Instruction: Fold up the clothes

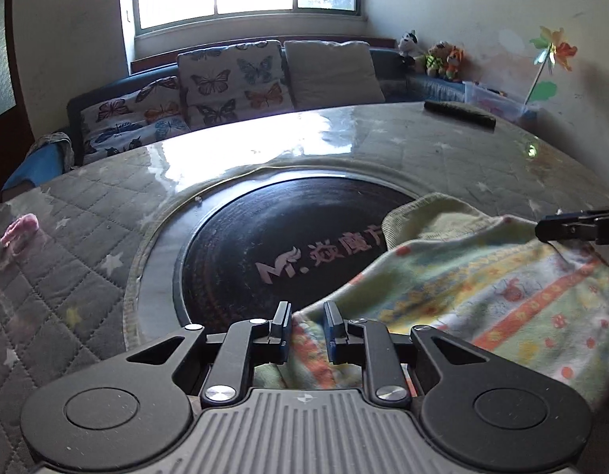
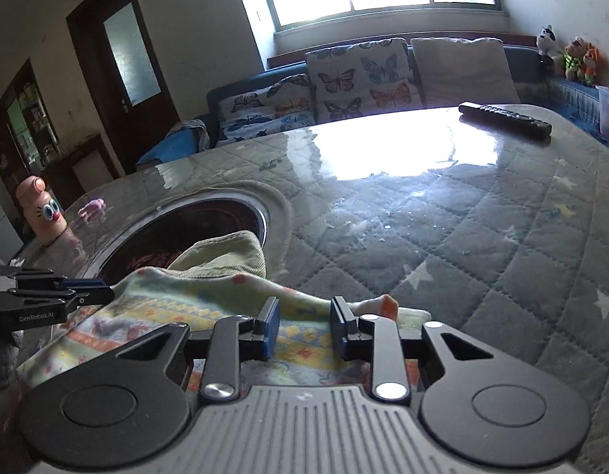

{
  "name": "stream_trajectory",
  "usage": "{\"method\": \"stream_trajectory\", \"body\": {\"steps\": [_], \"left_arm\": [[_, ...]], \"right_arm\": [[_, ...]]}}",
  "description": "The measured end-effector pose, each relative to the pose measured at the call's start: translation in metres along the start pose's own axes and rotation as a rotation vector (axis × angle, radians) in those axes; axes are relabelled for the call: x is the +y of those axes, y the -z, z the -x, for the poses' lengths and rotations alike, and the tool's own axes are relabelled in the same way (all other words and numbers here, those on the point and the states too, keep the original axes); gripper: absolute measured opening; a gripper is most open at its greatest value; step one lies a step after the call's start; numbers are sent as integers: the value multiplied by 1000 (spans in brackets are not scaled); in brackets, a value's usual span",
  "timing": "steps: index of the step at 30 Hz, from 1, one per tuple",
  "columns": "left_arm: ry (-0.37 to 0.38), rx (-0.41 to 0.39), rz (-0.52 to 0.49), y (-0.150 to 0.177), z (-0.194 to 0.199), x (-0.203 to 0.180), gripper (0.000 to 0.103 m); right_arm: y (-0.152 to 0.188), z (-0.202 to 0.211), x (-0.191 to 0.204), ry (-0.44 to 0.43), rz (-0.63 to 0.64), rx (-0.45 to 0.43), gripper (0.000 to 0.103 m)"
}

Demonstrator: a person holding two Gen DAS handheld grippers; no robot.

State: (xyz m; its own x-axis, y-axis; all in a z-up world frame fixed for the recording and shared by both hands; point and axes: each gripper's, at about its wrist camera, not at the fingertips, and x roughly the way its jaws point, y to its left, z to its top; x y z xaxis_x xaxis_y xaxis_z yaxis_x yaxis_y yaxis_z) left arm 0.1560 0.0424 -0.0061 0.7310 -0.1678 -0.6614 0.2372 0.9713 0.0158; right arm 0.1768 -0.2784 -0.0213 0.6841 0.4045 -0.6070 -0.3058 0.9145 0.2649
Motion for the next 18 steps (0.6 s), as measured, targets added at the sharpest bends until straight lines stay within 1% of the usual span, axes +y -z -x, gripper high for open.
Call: {"method": "stream_trajectory", "body": {"steps": [3, 5, 6, 9, 11, 13, 15, 16, 18], "left_arm": [[-19, 2, -1, -3, 2, -1, 20], [-9, -21, -10, -7, 9, -6, 20], [-3, -32, -14, -9, 12, -9, 20], [63, -63, -22, -17, 18, -22, 20], [112, -68, -27, -23, 16, -31, 20], [138, -58, -41, -28, 8, -39, 20], [141, -35, -51, -32, -5, -47, 20], [135, -23, -53, -33, -11, -49, 20], [101, 4, -62, -34, -23, -52, 20]], "right_arm": [[-3, 3, 5, 34, 18, -13, 23], [-6, 7, 14, 38, 66, -34, 24], [-7, 8, 19, 27, 84, -38, 24], [-12, 5, 33, -29, 113, -24, 24], [-15, -3, 41, -47, 132, -6, 24], [-16, -13, 47, -50, 148, 13, 24], [-17, -22, 50, -47, 158, 28, 24], [-17, -27, 50, -41, 161, 39, 24], [-17, -35, 49, -23, 161, 62, 24]]}}
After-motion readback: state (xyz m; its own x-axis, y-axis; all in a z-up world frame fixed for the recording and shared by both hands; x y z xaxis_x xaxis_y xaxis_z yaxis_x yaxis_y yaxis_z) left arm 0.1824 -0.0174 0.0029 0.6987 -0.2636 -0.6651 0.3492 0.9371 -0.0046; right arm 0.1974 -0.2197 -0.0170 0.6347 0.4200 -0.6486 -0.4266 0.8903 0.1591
